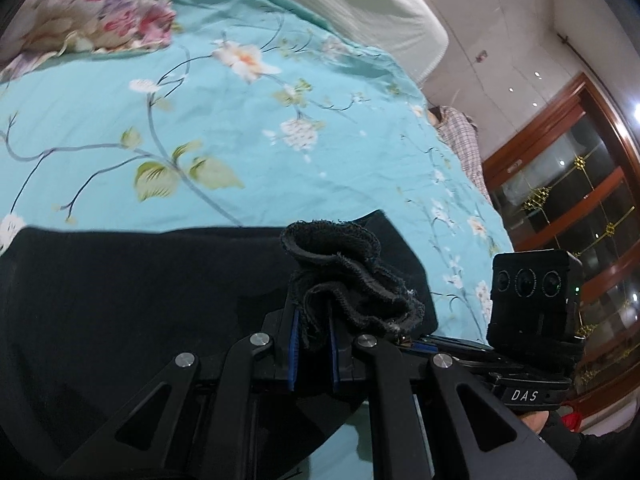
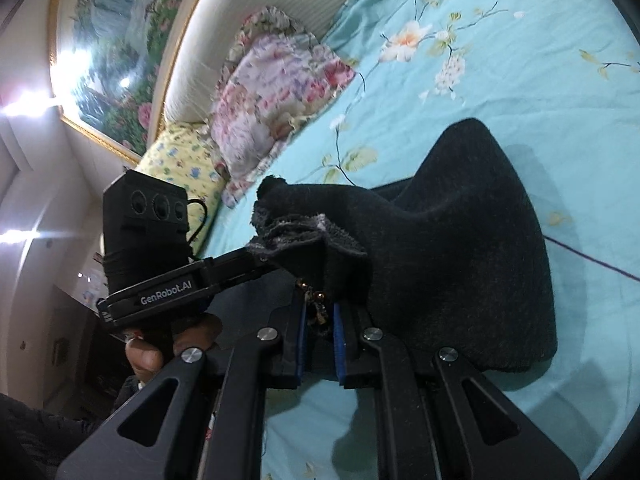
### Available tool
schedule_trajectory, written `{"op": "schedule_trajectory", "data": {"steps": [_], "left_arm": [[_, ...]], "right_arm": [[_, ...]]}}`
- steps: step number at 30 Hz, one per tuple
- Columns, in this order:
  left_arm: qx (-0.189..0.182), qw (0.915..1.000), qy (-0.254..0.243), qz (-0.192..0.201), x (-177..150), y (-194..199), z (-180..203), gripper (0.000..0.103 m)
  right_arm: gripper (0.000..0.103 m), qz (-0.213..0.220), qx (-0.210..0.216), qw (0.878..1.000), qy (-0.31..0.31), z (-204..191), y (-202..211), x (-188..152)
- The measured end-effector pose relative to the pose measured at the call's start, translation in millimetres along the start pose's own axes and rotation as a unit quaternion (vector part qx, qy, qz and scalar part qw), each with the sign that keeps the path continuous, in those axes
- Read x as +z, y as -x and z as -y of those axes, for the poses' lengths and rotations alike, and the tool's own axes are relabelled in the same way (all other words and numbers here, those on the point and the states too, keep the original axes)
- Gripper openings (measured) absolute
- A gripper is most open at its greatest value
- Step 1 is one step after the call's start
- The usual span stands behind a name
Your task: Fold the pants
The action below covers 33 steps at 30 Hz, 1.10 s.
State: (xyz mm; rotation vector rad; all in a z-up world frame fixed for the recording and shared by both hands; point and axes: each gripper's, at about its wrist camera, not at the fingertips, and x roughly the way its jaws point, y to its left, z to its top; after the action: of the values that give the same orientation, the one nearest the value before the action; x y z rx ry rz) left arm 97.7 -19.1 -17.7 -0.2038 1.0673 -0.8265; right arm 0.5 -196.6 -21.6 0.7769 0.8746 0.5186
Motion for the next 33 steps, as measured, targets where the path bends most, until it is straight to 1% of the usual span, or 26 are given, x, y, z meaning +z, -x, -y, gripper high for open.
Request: {"op": "schedule_trajectory", "data": {"steps": [5,7,10,11,13,17,18,20,22,27,31,33], "left_arm": [[0.016,0.9996,0.021,-0.009,-7.6,-0.5,-9.8,0.011],[0.026,0.9992,0.03,-0.008,-12.1,2.0,-14.6,0.017],[0.032,0.9981,0.053,-0.004,-17.3,7.3,-23.3,0.023],[0.031,0.9974,0.065,0.001,-19.9,11.1,-26.9,0.023],[0.032,0.9962,0.081,0.008,-24.2,18.2,-31.7,0.027],[0.048,0.9935,0.099,0.028,-33.1,35.0,-36.5,0.035],[0.052,0.9924,0.107,0.034,-36.2,40.4,-38.4,0.039],[0.057,0.9901,0.121,0.043,-40.0,48.8,-41.5,0.043],[0.062,0.987,0.137,0.057,-44.4,60.5,-44.0,0.052],[0.089,0.9784,0.163,0.09,-56.6,89.5,-50.2,0.056],[0.103,0.9703,0.19,0.108,-71.7,110.6,-60.1,0.061],[0.109,0.9667,0.2,0.116,-79.9,119.5,-64.1,0.061]], "right_arm": [[0.014,-0.012,-0.023,1.0,0.008,-1.2,-10.7,-3.8],[0.016,-0.014,-0.033,0.999,0.009,-1.9,-12.9,-5.0],[0.027,-0.016,-0.026,1.0,0.006,-3.3,-14.0,-5.0],[0.033,-0.016,-0.022,1.0,0.006,-4.5,-14.3,-5.1],[0.038,-0.017,-0.022,1.0,0.011,-7.7,-14.4,-6.1],[0.041,-0.021,-0.028,0.999,0.021,-16.2,-17.4,-9.2],[0.041,-0.023,-0.028,0.999,0.021,-18.0,-17.9,-9.7],[0.045,-0.027,-0.026,0.999,0.026,-22.6,-17.7,-10.6],[0.046,-0.034,-0.023,0.999,0.034,-28.6,-18.3,-11.7],[0.048,-0.042,-0.026,0.997,0.067,-47.2,-19.6,-15.9],[0.048,-0.047,-0.015,0.995,0.081,-60.8,-23.9,-15.4],[0.048,-0.052,-0.007,0.995,0.087,-66.3,-26.6,-15.4]]}}
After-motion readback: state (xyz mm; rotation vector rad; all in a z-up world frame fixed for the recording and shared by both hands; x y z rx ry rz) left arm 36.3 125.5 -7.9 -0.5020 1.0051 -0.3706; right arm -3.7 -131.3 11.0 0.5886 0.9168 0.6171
